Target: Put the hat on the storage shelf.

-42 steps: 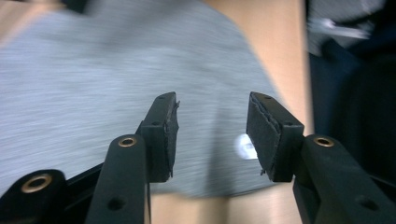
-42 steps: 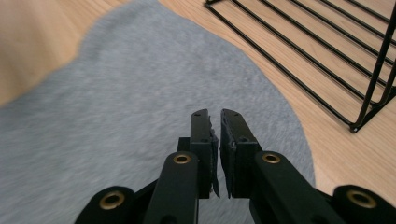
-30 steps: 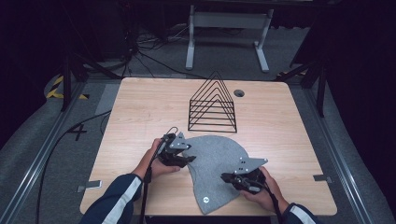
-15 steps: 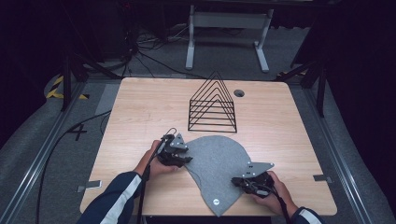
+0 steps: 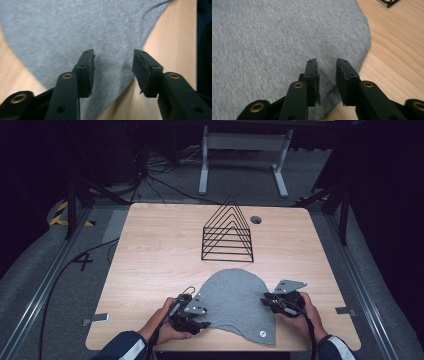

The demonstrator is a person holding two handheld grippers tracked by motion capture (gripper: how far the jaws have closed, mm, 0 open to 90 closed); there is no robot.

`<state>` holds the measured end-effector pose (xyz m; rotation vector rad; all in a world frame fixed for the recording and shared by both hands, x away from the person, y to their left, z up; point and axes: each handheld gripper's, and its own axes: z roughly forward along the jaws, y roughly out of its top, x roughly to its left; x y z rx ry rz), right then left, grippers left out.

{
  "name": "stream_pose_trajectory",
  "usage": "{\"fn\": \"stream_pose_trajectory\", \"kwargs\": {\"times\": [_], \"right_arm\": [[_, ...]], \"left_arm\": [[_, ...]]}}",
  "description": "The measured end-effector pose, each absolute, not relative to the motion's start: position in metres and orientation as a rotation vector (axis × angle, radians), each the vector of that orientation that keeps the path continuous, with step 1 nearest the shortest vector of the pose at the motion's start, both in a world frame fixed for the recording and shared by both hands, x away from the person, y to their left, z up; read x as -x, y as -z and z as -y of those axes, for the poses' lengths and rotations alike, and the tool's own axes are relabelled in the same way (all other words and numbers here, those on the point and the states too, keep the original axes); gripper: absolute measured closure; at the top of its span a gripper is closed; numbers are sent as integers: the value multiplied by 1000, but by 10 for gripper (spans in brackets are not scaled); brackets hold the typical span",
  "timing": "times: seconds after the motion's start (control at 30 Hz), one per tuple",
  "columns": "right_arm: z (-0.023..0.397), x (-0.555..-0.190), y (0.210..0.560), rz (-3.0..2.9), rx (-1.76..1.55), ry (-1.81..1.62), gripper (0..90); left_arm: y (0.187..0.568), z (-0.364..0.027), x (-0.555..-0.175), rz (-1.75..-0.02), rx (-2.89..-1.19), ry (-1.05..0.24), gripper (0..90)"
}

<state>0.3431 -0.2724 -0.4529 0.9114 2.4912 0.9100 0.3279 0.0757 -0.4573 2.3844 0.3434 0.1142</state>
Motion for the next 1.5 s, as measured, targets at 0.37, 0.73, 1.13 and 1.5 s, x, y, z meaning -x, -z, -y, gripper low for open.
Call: {"fn": "stream_pose_trajectory", "kwargs": {"times": [0.37,0.73,1.13,1.5], "right_arm": [[270,-360,454,-2411,-1081,-880,468],[269,-373,455,-2428,-1175,-861,291],[258,-369,451,-2508,-1104,-884,653],[260,-371,446,-2547,-1061,-946,845]], "left_arm": [[454,-75,-405,-575,-2335,-155,241],[467,-53,-426,-563,-2376,-174,165],[459,-47,-405,-507,-2415,-116,501],[453,-52,-407,-504,-2371,-98,823]]}}
